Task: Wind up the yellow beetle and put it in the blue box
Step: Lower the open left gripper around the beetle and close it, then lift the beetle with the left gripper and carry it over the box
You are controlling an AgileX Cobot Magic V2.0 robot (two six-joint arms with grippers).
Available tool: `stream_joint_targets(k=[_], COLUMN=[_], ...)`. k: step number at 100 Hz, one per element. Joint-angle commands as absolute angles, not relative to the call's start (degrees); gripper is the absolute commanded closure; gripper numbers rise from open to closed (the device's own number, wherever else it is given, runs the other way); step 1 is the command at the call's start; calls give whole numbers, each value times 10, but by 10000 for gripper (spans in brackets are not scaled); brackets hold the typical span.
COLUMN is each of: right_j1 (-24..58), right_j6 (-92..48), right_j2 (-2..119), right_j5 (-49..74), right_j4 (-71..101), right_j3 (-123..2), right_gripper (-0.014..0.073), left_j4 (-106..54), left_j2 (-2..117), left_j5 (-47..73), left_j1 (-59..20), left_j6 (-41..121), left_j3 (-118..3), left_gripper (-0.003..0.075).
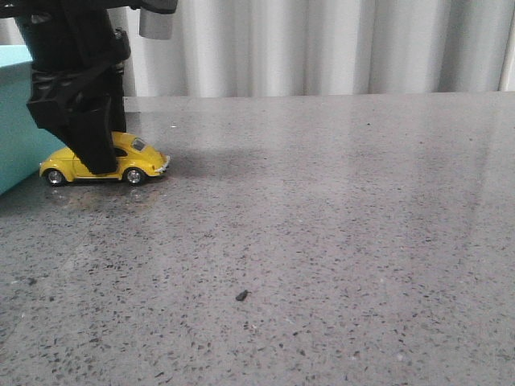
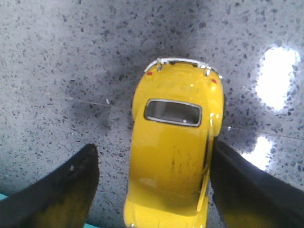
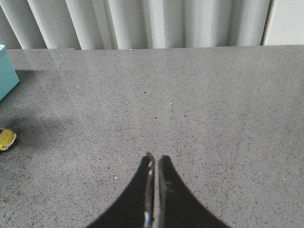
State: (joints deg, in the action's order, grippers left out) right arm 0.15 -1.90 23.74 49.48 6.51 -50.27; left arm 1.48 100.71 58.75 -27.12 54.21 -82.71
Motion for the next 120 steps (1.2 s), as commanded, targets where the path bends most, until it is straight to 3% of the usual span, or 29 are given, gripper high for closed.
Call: stream_joint_targets(k=[1, 10, 41, 55, 120], right_j1=[0, 0, 0, 0, 0], right_j6=[-22, -22, -22, -22, -22], right_j2=[242, 242, 242, 242, 242], right_j5=[452, 452, 454, 454, 447], right_j4=[69, 69, 69, 69, 69], right_j3=[-516, -516, -516, -516, -516], right_gripper=[655, 655, 655, 655, 655], left_j4=[8, 8, 8, 8, -19], left_j2=[983, 983, 983, 983, 931], left_j5=[569, 572, 574, 574, 583], left_j1=[-271, -271, -271, -271, -272], left_j6=[542, 542, 542, 542, 542], left_j3=[-845, -845, -845, -845, -901], left_gripper=[265, 304, 546, 608, 631])
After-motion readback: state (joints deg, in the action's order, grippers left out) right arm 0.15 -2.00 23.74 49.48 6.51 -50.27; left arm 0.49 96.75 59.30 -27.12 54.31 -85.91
